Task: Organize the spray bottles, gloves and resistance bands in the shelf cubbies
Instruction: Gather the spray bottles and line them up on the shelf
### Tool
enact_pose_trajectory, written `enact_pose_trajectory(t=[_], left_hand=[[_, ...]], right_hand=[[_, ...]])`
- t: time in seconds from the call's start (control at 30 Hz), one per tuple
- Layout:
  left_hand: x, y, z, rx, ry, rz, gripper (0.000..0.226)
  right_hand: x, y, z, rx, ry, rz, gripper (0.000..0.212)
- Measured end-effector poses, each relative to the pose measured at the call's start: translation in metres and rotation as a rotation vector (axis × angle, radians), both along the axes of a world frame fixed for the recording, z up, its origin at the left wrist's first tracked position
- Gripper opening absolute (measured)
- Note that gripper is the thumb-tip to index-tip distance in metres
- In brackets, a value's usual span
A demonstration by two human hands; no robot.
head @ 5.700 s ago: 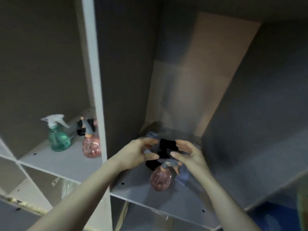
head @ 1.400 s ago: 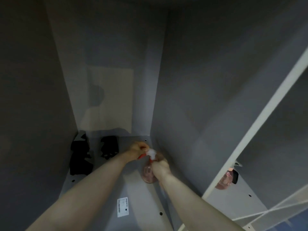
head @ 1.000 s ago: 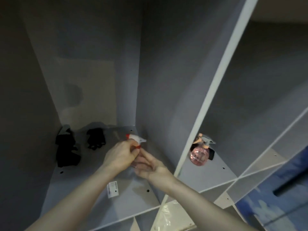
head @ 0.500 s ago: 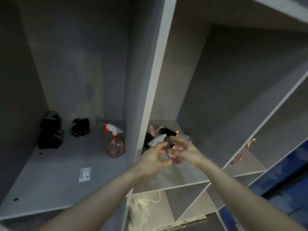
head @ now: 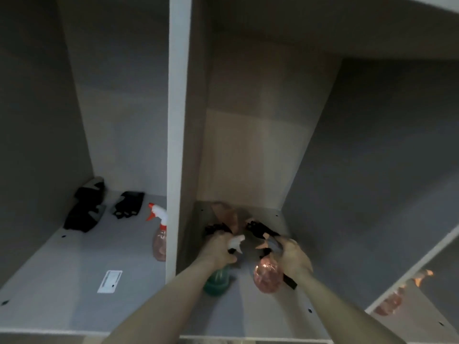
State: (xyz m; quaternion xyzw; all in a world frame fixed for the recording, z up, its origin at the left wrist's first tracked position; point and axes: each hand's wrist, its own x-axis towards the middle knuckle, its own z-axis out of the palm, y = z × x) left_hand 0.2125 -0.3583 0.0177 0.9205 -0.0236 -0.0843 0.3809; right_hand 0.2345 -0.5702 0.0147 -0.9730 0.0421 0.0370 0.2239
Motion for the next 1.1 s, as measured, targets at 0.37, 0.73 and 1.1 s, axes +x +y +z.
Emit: enact_pose_trajectory(t=[0.37,0.73,1.1], left_hand=[[-0.039,-0.012,0.011,0.233,-0.246,0.076,0.025],[-0.163,0.057,0.102,0.277,-0.161,0.139,0.028],[-0.183,0.213,0.115,0.366,-0.078,0.420,0.015]], right_hand=[[-0.024,-0.009,0.008,0.000,-0.099,0.110,0.009],[-0.110,0.038,0.105,-0.113,-0.200,0.547,0.007],[-0.181,0.215,0.090,-0.075,-0.084,0.928,0.013]])
